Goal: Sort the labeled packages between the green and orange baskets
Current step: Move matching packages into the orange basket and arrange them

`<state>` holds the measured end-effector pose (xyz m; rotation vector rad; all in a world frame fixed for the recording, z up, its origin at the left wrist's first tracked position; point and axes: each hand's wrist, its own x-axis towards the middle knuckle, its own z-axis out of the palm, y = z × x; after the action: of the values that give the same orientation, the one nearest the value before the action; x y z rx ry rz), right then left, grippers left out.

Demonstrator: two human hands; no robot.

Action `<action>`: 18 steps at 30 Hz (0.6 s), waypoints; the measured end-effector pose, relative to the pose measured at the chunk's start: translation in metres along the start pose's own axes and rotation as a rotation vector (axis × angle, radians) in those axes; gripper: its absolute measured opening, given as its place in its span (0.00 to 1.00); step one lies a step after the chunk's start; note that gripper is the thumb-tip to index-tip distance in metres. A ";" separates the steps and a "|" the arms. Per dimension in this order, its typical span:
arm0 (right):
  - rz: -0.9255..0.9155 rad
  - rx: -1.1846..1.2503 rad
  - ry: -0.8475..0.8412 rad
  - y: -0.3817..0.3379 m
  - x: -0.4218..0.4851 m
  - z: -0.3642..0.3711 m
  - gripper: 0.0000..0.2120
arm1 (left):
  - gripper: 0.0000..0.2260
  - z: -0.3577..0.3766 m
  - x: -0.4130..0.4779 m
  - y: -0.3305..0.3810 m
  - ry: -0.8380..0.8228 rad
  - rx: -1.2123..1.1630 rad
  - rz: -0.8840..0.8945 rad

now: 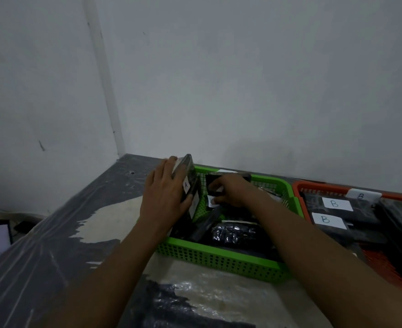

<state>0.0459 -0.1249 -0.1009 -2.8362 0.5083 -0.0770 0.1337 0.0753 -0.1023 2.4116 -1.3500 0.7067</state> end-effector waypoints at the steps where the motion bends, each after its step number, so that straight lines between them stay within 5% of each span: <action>1: 0.015 -0.010 -0.027 -0.001 0.002 0.001 0.28 | 0.33 0.003 -0.001 0.000 -0.048 -0.053 -0.043; 8: 0.109 -0.158 -0.112 -0.007 0.018 0.020 0.22 | 0.33 0.014 -0.004 0.007 -0.066 -0.170 -0.118; 18: 0.091 -0.096 -0.147 0.001 0.016 0.019 0.20 | 0.31 0.009 -0.007 0.011 0.078 0.051 -0.052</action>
<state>0.0627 -0.1272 -0.1199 -2.8779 0.6225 0.1763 0.1235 0.0705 -0.1140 2.4218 -1.2495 0.8212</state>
